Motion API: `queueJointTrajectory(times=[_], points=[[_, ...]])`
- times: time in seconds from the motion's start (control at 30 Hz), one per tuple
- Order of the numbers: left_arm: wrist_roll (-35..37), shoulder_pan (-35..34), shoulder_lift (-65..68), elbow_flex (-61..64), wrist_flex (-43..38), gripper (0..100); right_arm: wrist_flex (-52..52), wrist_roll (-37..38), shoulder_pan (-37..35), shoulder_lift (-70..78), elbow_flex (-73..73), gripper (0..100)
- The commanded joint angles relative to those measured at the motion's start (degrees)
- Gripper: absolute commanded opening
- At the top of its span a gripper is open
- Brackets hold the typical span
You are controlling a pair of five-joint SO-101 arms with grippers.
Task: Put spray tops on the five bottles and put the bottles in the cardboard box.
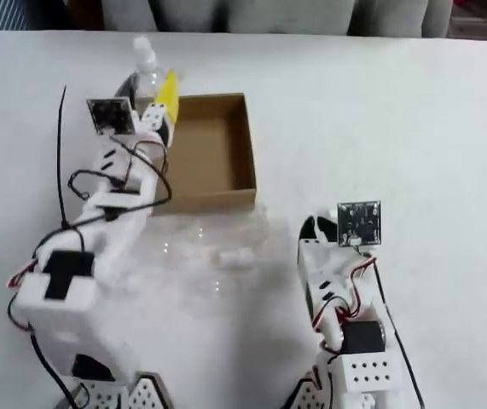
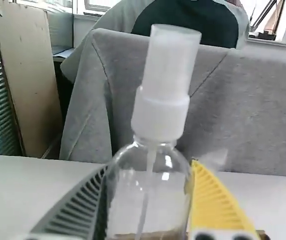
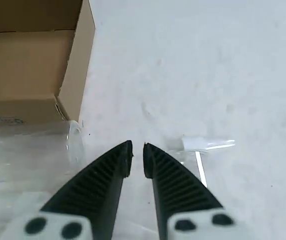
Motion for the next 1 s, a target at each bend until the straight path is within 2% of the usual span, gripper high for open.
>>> queueJointTrajectory(times=[0.0, 0.33, 0.5, 0.67, 0.97], points=[[0.4, -0.7, 5.1, -9.6, -2.4, 2, -1.3, 0.0, 0.0, -0.5, 0.6, 1.5], [0.3, -0.8, 16.8, -16.8, -2.7, 2, -1.5, 0.0, 0.0, -0.5, 0.6, 1.5], [0.4, -0.7, 21.8, -18.2, -9.4, 2, -1.5, 0.0, 0.0, -0.5, 0.6, 1.5], [0.4, -0.8, 24.0, -17.8, -14.8, 2, -1.5, 0.0, 0.0, -0.5, 0.6, 1.5], [0.4, -2.5, 24.2, -17.7, -14.8, 2, -1.5, 0.0, 0.0, -0.5, 0.6, 1.5]])
